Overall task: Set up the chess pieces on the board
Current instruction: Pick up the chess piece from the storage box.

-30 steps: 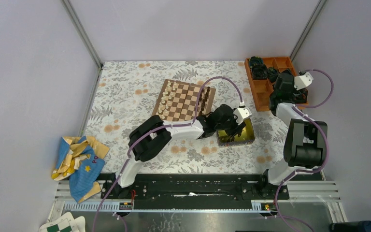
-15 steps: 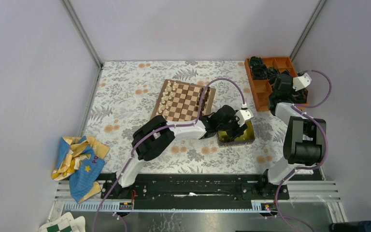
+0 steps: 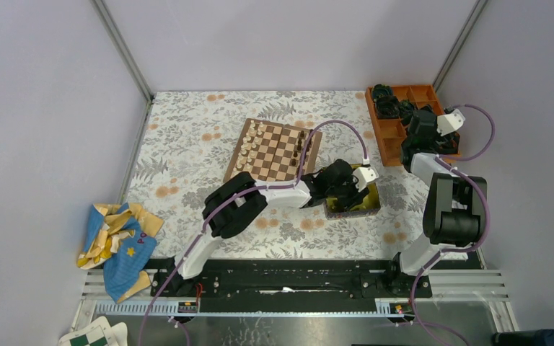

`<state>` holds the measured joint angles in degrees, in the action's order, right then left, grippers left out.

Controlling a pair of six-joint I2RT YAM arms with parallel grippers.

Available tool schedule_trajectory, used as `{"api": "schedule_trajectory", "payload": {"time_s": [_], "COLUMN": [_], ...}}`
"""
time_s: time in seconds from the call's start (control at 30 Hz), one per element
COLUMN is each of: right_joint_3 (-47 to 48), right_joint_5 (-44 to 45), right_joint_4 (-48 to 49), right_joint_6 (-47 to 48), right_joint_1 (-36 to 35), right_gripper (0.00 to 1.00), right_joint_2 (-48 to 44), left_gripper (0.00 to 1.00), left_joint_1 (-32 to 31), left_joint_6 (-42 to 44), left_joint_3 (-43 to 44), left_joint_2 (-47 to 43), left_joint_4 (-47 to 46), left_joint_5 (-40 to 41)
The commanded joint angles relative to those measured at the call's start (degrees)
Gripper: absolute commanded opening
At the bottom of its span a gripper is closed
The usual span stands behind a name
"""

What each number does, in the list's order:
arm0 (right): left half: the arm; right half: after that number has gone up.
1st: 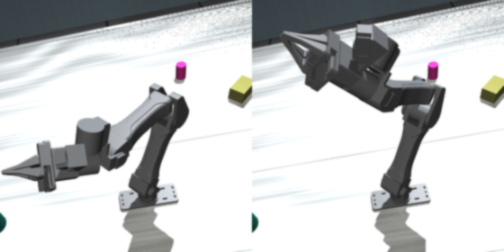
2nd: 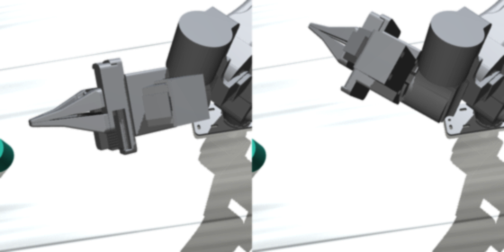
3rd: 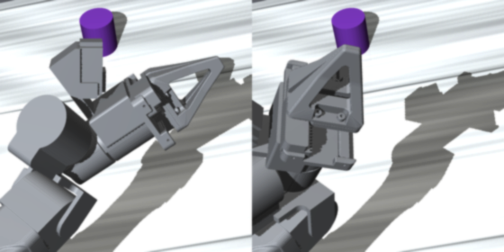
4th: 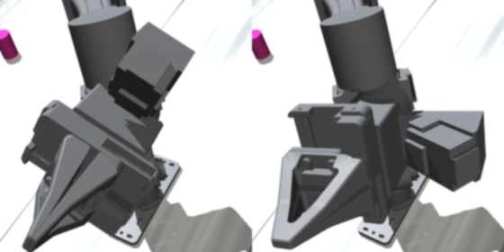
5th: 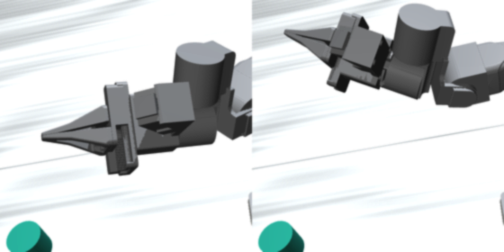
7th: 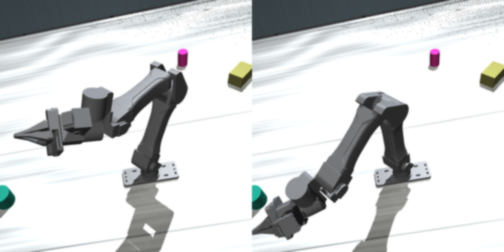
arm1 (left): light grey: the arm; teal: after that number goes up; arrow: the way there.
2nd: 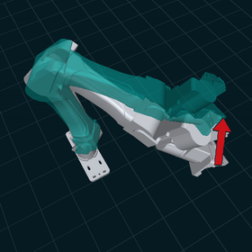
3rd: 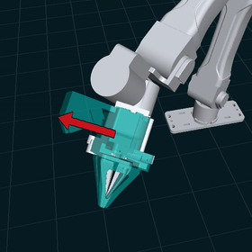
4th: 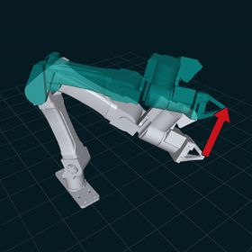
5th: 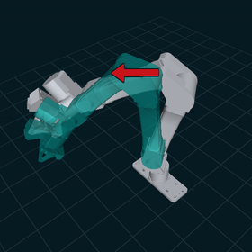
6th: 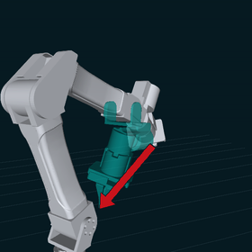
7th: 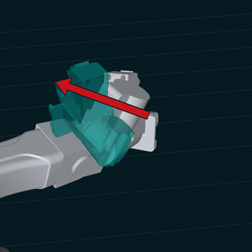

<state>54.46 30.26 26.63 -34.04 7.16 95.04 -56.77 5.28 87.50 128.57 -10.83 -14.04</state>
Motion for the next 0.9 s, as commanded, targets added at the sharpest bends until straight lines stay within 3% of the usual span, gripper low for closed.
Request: {"api": "schedule_trajectory", "payload": {"time_s": [0.0, 0.23, 0.67, 0.87], "right_joint_3": [0.4, 0.4, 0.3, 0.2], "right_joint_5": [-0.6, -0.6, -0.9, -0.8], "right_joint_4": [3.2, 3.6, 3.9, 4.0], "right_joint_6": [-0.7, -0.6, -0.7, -0.7], "right_joint_1": [0.1, 0.1, 0.1, 0.1], "right_gripper": [0.83, 0.83, 0.83, 0.83], "right_joint_2": [0.5, 0.8, 1.2, 1.3], "left_gripper": [0.49, 0.37, 0.28, 0.19], "left_joint_1": [0.4, 0.4, 0.4, 0.4], "left_joint_6": [0.8, 0.4, -0.7, -1.1], "left_joint_3": [2.0, 2.3, 2.6, 3.6], "left_joint_2": [1.3, 2.0, 2.9, 3.8], "left_joint_4": [-1.0, -2.1, -3.6, -3.8], "left_joint_5": [0.5, 1.8, 2.0, 2.4]}}
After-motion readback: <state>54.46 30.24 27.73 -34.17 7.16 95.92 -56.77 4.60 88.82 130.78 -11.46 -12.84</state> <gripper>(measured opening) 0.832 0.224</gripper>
